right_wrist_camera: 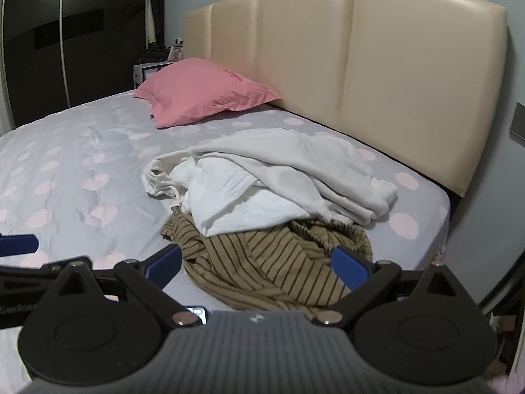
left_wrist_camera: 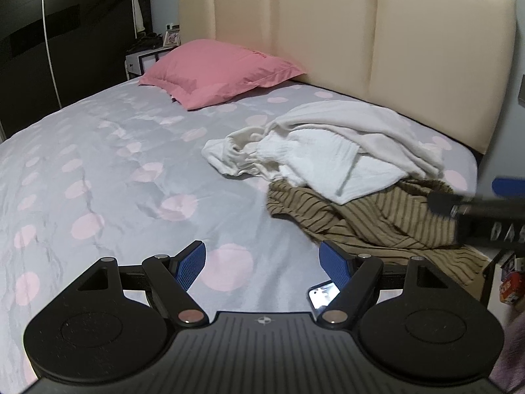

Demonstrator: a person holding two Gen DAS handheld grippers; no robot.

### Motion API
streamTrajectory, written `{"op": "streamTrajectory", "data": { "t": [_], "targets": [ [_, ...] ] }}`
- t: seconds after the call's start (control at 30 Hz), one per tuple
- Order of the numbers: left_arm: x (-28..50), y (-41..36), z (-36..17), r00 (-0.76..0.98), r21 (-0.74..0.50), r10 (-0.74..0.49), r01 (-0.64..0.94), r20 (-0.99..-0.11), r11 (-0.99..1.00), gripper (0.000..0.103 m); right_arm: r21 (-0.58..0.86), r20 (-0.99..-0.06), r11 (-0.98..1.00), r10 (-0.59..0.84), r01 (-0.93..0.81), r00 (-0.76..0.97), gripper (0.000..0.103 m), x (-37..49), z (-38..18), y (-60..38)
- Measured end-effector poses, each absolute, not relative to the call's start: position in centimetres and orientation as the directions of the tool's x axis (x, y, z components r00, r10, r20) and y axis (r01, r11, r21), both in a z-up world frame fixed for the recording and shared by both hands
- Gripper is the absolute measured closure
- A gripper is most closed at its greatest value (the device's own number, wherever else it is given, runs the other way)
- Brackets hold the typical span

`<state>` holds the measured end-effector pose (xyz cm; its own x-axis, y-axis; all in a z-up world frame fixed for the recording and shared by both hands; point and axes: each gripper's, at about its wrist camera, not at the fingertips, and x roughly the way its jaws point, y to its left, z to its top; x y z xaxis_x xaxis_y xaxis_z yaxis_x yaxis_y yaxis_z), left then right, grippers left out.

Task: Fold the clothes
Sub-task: 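Grasp the white shirt in the pile with the right gripper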

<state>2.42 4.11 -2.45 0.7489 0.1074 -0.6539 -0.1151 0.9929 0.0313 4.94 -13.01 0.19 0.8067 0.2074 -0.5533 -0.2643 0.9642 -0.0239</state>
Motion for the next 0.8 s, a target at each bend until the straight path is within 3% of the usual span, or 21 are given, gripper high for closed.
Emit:
{"op": "streamTrajectory", "data": {
  "t": [0.33,0.47,0.8],
  "targets": [
    [4.4,7.2,-4.1,0.718,0.042,0.135,-0.146,-0.683,0.988,0.028,-0.113,-0.567,0.928,0.232,-0.354,0.790,0.006,13.6,-1.2,-12.0],
    [5.2,8.6,-4.8,0.690,0.050,0.134,-0.141,-0.711,0.989,0.028,-0.146,-0.573,0.916,0.230,-0.373,0.787,0.025,18.0,-2.3,-11.4],
    [5.4,13.2,-6.8,0.635,0.101,0.193,-0.178,-0.748,0.979,0.028,-0.217,-0.583,0.916,0.156,-0.338,0.798,0.036,28.0,-4.8,-10.8]
  ]
}}
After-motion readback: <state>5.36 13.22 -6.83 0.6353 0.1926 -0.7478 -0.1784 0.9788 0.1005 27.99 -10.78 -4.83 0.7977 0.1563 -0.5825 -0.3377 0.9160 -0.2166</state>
